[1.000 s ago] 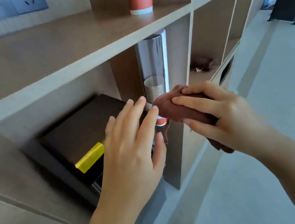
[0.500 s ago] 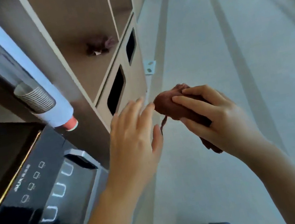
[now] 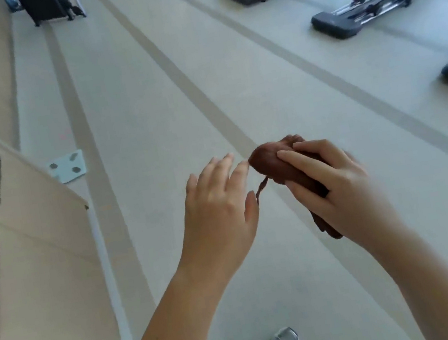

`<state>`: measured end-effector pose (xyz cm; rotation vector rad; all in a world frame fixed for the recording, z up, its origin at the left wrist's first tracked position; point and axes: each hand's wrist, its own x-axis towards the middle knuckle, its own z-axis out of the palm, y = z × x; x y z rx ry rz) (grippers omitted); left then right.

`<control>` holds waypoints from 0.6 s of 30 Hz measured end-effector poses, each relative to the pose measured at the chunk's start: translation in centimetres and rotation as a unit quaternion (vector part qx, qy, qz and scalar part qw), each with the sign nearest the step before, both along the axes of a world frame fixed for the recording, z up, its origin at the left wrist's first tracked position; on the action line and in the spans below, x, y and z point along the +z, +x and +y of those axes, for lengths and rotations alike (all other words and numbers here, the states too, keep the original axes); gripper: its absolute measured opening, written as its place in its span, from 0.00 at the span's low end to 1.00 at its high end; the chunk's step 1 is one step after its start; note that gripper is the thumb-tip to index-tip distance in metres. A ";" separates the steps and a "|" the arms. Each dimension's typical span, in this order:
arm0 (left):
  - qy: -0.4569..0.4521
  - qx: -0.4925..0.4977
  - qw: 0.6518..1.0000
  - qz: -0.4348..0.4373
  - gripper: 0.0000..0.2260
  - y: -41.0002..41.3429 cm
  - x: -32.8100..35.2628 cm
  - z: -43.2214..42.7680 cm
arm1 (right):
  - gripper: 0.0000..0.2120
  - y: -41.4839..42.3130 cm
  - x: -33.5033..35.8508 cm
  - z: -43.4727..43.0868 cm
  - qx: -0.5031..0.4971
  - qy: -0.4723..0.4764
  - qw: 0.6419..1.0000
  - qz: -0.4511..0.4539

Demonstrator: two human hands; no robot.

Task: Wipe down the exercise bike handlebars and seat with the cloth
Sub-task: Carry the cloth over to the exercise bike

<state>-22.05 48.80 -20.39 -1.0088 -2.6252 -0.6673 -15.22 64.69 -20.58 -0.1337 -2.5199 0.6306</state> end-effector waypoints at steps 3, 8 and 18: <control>-0.007 -0.060 0.998 -0.002 0.17 -0.1 -0.4 5.4 | 0.16 2.0 -0.4 4.5 -0.077 -0.002 0.997 -0.004; -0.021 -0.162 0.987 -0.008 0.17 0.7 -1.0 13.7 | 0.16 5.8 -1.6 10.6 -0.187 -0.018 0.982 -0.015; -0.032 -0.342 0.939 -0.031 0.17 1.4 -2.9 30.4 | 0.18 10.1 -3.5 22.1 -0.374 -0.066 0.925 -0.023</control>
